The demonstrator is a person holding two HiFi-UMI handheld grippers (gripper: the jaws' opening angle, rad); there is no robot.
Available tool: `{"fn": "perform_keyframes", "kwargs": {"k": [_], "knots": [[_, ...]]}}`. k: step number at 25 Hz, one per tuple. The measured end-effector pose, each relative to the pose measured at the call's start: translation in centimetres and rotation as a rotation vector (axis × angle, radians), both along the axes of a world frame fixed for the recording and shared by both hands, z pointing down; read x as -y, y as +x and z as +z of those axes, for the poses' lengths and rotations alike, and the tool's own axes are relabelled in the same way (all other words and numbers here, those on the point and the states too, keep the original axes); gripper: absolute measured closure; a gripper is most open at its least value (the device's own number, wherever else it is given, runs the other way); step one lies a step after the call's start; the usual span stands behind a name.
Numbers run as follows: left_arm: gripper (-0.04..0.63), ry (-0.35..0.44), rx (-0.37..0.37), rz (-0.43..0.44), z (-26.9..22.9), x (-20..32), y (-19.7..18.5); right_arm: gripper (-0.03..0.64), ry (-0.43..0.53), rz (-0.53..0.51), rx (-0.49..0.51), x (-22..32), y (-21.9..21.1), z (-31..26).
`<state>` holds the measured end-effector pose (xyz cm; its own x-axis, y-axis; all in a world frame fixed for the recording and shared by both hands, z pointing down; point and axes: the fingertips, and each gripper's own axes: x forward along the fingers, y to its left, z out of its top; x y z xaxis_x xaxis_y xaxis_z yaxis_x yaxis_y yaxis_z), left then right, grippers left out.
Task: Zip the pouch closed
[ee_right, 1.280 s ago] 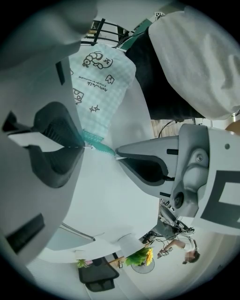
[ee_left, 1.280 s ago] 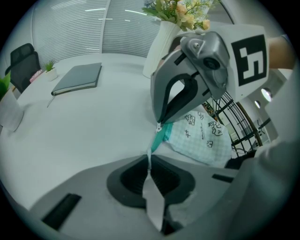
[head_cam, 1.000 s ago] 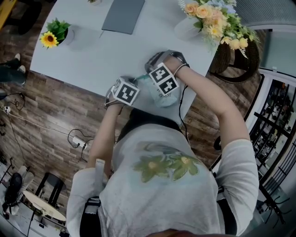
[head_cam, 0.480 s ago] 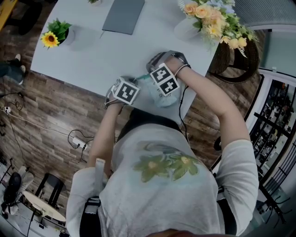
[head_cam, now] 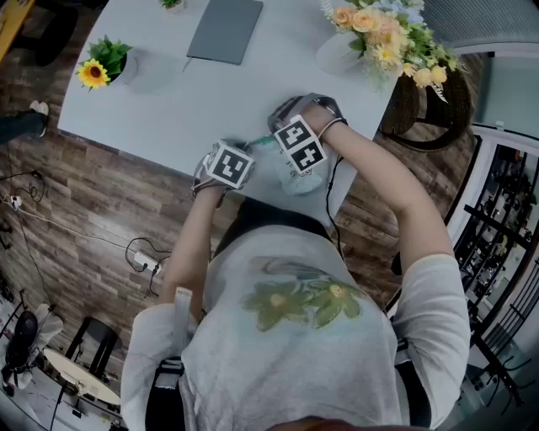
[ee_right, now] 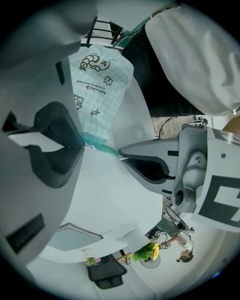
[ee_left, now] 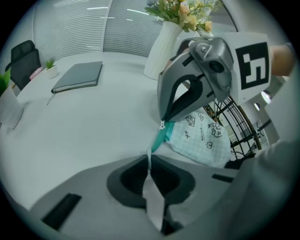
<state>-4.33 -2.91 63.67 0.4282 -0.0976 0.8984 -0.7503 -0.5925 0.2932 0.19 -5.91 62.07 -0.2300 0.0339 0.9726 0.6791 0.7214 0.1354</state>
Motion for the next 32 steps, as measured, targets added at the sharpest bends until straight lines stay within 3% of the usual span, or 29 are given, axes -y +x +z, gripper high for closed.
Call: {"fn": "perform_keyframes", "kwargs": {"k": [21, 32], "knots": [[0.572, 0.058, 0.065, -0.005, -0.8, 1.5, -1.3, 0.6, 0.019, 0.083, 0.027, 0.3, 0.6, -0.2], [0.572, 0.048, 0.068, -0.009, -0.7, 1.3, -1.3, 0.6, 0.016, 0.096, 0.029, 0.2, 0.6, -0.5]]}}
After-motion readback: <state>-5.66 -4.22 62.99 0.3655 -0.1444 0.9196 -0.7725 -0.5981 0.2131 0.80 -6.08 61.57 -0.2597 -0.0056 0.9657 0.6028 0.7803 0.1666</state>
